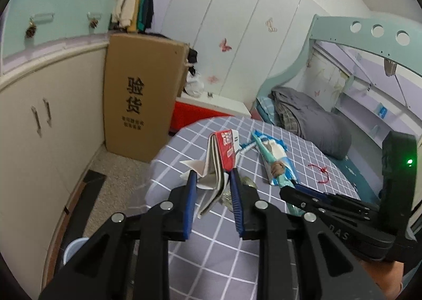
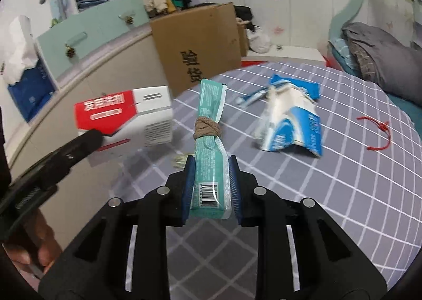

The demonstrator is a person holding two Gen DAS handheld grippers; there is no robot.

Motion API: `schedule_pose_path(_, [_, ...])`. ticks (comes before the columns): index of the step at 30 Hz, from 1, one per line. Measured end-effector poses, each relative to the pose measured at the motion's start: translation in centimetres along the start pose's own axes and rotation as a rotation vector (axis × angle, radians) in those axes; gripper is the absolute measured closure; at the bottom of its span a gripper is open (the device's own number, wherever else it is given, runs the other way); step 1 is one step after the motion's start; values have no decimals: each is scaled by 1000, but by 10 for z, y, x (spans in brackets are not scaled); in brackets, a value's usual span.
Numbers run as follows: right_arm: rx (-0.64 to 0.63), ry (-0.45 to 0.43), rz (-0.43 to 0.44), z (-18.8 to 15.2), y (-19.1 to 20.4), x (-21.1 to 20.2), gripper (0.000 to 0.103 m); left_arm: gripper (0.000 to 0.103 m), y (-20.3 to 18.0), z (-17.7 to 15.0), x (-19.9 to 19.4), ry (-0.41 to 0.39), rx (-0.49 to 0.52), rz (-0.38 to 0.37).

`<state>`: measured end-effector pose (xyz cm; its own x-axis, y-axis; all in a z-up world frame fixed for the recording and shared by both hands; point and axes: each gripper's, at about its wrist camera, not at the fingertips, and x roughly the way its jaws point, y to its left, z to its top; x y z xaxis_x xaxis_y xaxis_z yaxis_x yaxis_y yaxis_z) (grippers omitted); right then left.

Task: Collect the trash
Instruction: 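Carry both items over the wastebasket and open both tools to drop them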

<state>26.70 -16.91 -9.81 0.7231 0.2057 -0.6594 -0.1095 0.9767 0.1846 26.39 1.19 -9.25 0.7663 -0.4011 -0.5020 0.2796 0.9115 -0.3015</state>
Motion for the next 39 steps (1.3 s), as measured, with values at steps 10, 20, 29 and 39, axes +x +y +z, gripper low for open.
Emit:
schedule_pose_path(10, [-105,26,158,0,98,18,78,79,67,3,-46,-89,-61,148])
schedule_pose_path(20, [-213,150,277,-36,203,80,78,79,187,-35,-64,4,-202,353])
schedule_pose_path(29, [-211,294,318,-83,250,156,76,79,249,-75,-56,79,-223,543])
schedule_pose_path(39, [-174,366,209,-110,240,208,35,79,289,-113,-32,202,-291,558])
